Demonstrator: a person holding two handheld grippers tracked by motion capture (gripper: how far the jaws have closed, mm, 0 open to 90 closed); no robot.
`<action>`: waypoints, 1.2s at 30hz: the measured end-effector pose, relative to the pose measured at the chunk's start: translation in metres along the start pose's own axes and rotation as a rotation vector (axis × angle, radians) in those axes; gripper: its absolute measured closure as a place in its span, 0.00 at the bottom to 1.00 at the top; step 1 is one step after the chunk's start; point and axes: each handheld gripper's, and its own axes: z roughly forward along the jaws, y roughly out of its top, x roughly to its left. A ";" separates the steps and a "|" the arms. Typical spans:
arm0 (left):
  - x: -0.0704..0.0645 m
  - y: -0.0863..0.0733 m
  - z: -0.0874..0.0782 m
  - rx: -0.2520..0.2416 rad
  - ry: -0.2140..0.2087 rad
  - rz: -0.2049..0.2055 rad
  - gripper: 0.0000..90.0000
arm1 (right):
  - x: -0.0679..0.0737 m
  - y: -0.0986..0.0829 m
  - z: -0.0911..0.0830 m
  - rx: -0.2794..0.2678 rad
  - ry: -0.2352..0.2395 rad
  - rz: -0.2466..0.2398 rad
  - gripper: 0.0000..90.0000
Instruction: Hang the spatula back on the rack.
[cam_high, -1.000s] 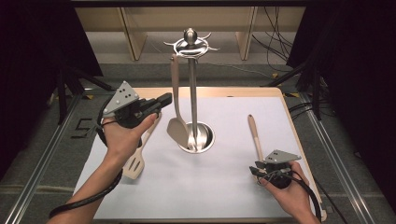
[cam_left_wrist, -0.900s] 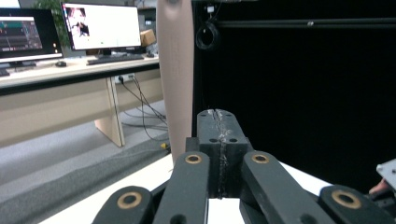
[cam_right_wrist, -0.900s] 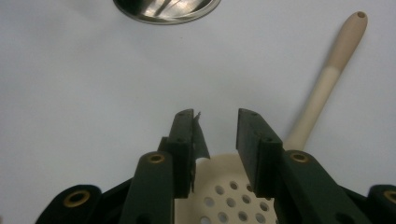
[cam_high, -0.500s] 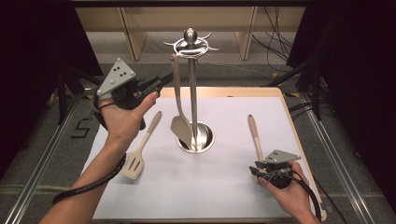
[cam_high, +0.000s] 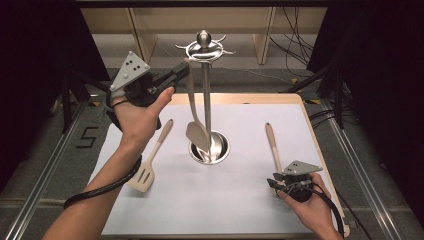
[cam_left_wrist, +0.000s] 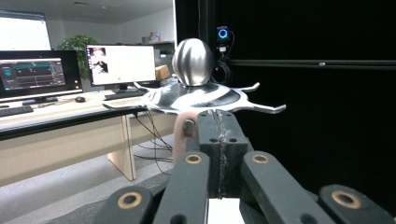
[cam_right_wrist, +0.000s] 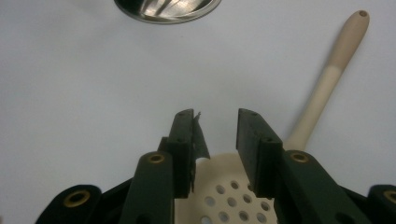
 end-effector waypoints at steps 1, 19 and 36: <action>0.001 0.000 0.000 -0.001 0.004 0.000 0.99 | 0.000 0.000 0.000 0.002 0.001 0.001 0.76; 0.014 0.003 0.003 0.001 0.065 0.015 0.99 | 0.000 0.000 0.000 0.004 0.001 -0.007 0.76; 0.015 -0.021 -0.045 0.037 0.063 0.004 0.66 | -0.001 0.001 -0.004 -0.014 0.006 0.021 0.75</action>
